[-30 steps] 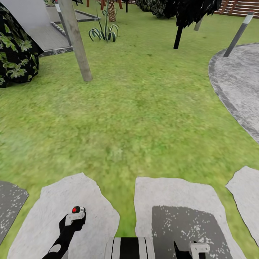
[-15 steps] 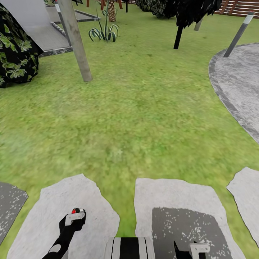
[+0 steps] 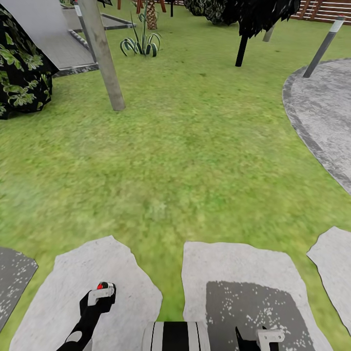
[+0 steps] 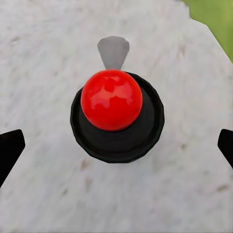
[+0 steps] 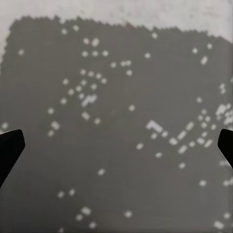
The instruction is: Pick up the pesticide atomizer in the garden and spray insectifuge to fully cover both potted plants in the garden.
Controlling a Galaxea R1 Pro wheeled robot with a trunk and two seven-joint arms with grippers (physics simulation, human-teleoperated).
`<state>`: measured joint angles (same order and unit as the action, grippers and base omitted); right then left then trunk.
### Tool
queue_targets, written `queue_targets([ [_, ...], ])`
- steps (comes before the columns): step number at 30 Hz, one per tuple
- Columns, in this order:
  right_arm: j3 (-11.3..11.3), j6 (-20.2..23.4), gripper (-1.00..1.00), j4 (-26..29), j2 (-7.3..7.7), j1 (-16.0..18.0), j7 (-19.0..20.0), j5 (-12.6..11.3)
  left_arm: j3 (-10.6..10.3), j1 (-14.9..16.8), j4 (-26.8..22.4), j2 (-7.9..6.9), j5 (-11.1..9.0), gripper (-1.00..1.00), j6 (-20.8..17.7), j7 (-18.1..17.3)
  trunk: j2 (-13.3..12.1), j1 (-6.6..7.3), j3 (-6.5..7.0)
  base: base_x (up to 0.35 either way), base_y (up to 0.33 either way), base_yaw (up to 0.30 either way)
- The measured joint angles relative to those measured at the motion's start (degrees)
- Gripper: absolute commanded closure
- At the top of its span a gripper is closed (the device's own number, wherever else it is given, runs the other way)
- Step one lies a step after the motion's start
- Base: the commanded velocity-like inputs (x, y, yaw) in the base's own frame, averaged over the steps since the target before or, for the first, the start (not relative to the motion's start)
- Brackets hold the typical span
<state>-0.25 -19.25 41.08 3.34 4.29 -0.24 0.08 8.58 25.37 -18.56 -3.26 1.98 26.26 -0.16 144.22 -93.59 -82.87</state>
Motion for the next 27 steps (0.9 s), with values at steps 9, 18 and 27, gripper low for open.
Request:
queue_targets([
  [9,0.00,0.00,-1.00,0.00,0.00,0.00,0.00,0.00,0.01,0.00,-0.04,-0.01,-0.03,-1.00,0.03,0.00,0.00,0.00,0.03,0.000,0.000,0.000],
  [18,0.00,0.00,-1.00,0.00,0.00,-0.01,0.00,0.00,0.02,0.00,-0.04,-0.01,-0.06,-1.00,0.01,0.00,0.00,0.00,0.45,0.000,0.000,0.000],
  [27,0.00,0.00,-1.00,0.00,0.00,-0.01,0.00,0.00,0.09,0.00,-0.04,-0.01,-0.08,-1.00,0.00,0.00,0.00,0.01,0.48,0.013,0.000,0.000],
])
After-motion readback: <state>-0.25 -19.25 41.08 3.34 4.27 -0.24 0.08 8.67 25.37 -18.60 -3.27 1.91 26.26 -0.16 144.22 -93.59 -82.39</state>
